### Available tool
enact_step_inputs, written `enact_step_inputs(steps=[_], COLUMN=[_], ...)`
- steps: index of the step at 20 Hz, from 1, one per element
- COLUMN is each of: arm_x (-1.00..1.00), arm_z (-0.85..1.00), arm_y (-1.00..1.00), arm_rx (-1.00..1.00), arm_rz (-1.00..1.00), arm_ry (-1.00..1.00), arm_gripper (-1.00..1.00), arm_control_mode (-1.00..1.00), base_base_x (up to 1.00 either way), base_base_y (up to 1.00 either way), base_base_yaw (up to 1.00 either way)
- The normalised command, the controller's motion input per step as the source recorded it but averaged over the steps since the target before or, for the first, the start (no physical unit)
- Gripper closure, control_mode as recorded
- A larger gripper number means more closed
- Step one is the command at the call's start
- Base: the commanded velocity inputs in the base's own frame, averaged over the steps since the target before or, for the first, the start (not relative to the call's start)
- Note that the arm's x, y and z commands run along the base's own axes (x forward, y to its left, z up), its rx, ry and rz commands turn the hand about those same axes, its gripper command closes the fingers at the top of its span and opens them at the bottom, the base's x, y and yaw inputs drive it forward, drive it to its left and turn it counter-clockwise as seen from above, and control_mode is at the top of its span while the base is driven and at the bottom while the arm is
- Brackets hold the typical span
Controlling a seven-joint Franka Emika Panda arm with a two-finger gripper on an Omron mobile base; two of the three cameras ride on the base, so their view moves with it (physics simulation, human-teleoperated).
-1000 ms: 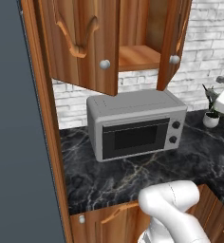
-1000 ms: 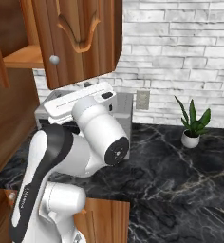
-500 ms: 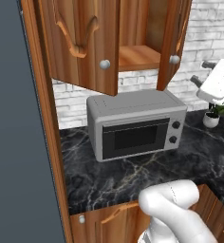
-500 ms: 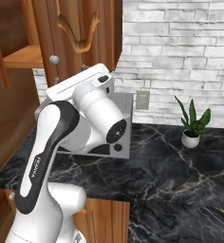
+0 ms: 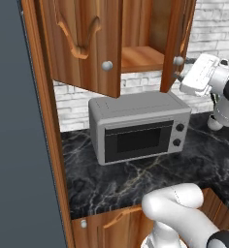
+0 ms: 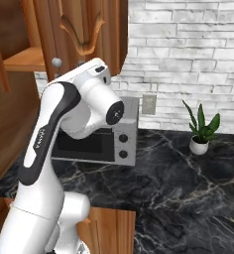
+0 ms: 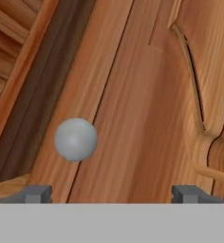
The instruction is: Close all open cabinet doors.
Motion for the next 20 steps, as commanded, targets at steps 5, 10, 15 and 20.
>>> enact_step_inputs(steps=[5,10,15,20], arm_x=[0.61,0.67,0.75,0.77], arm_z=[-0.04,-0.24,-0.25,-0.37], arm_y=[0.09,0.12,0.22,0.31], arm_rx=[-0.01,-0.01,-0.01,-0.03], arm_rz=[0.05,0.03,0.00,0.00], arm_ry=[0.00,0.00,0.01,0.03], arm_gripper=[-1.00,-1.00,-1.00,-1.00], arm_control_mode=[-1.00,-1.00,-1.00,-1.00], base_base_x=[0.00,0.00,0.00,0.00], base_base_y=[0.00,0.00,0.00,0.00], base_base_yaw=[0.00,0.00,0.00,0.00])
